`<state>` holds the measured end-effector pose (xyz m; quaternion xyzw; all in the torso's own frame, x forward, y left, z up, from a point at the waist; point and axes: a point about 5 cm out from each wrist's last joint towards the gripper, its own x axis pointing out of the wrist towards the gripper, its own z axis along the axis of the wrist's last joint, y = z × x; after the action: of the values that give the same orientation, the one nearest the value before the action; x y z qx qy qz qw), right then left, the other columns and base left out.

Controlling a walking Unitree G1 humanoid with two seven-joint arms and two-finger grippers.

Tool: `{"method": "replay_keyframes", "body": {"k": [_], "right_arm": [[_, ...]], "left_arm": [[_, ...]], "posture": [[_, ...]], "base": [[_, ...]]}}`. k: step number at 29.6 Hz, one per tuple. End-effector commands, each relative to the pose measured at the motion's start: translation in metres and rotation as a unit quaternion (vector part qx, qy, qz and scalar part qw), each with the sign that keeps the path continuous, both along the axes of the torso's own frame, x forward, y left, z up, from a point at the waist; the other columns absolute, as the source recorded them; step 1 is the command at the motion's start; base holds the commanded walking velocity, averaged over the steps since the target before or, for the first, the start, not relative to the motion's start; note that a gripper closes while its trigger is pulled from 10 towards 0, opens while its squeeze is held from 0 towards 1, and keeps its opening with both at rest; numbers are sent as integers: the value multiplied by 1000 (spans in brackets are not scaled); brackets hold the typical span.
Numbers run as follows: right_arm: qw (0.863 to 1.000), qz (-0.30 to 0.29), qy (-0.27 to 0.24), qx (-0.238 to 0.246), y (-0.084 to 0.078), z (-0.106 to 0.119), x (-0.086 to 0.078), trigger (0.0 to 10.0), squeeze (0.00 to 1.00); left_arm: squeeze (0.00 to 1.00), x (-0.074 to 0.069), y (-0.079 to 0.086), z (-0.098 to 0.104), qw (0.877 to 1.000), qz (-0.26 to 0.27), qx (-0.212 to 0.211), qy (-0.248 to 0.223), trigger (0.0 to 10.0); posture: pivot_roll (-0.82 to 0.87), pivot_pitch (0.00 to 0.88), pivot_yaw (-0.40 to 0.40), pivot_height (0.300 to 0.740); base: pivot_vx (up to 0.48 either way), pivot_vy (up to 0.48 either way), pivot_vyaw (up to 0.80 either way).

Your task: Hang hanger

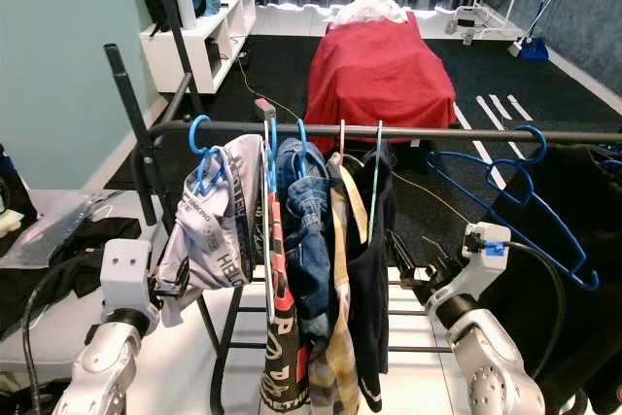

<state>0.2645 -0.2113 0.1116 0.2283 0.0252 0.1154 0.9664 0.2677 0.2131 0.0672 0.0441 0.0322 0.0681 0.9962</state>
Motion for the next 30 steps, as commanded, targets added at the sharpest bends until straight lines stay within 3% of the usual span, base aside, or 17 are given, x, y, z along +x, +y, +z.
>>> {"method": "replay_keyframes", "body": {"k": [1, 4, 8, 17, 23, 30], "right_arm": [[1000, -25, 4, -9, -7, -2, 0, 10000, 0], [1000, -25, 4, -9, -7, -2, 0, 10000, 0], [999, -6, 2, -47, -3, -4, -7, 10000, 0], [999, 5, -6, -47, -2, -4, -8, 10000, 0], [999, 5, -30, -37, 1, 7, 6, 10000, 0], [998, 0, -50, -26, 1, 20, 12, 10000, 0]], "left_arm": [[0, -3, -1, -2, 1000, -1, 5, 6, 10000], [0, -3, -1, -2, 1000, -1, 5, 6, 10000], [0, -10, 1, -4, 1000, 2, 12, 6, 10000], [0, -10, -5, 0, 999, -18, 27, 2, 10000], [0, 2, -17, 4, 996, -85, 32, 12, 10000], [0, 11, -13, 13, 995, -93, 32, 13, 10000]], "posture": [[-59, 0, -23, 740], [-59, 0, -23, 740], [-60, 0, -32, 740], [-61, 0, -29, 740], [-80, 10, -6, 740], [-55, 37, -14, 740]], "base": [[-307, 0, 0], [-307, 0, 0], [-307, 0, 0], [-298, 0, 0], [0, 0, 0], [0, 0, 0]]}}
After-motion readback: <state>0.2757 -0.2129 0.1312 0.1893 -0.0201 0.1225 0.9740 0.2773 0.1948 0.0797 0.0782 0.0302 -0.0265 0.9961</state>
